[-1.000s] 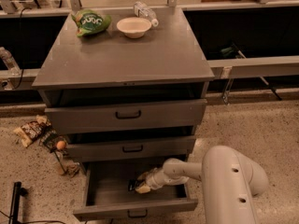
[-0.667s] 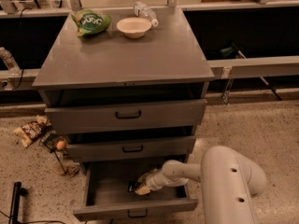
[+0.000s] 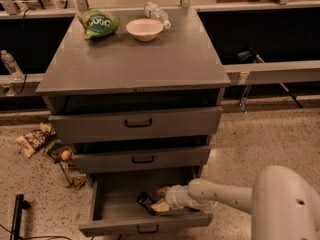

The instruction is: Place rxbar chocolate into bottom drawer

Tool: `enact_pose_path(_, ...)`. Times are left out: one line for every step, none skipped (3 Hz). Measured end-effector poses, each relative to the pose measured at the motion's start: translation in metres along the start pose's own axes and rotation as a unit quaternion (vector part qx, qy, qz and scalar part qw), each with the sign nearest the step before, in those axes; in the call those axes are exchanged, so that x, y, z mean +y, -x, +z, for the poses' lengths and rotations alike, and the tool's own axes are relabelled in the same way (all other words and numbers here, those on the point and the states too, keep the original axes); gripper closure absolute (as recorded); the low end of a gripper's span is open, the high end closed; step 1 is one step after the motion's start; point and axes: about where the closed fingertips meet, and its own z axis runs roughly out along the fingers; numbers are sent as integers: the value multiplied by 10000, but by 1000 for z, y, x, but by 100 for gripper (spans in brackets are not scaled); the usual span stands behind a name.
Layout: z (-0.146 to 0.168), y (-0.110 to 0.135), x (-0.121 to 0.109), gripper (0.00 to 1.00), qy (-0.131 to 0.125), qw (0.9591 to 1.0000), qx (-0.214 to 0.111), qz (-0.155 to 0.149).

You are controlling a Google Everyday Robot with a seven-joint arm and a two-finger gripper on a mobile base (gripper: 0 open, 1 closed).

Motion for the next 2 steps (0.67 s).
enact_pose_path(-62,13,43,78,-136,9982,-573,76)
enact_pose_path(-70,-5,32,59,-291,9979,-518,265)
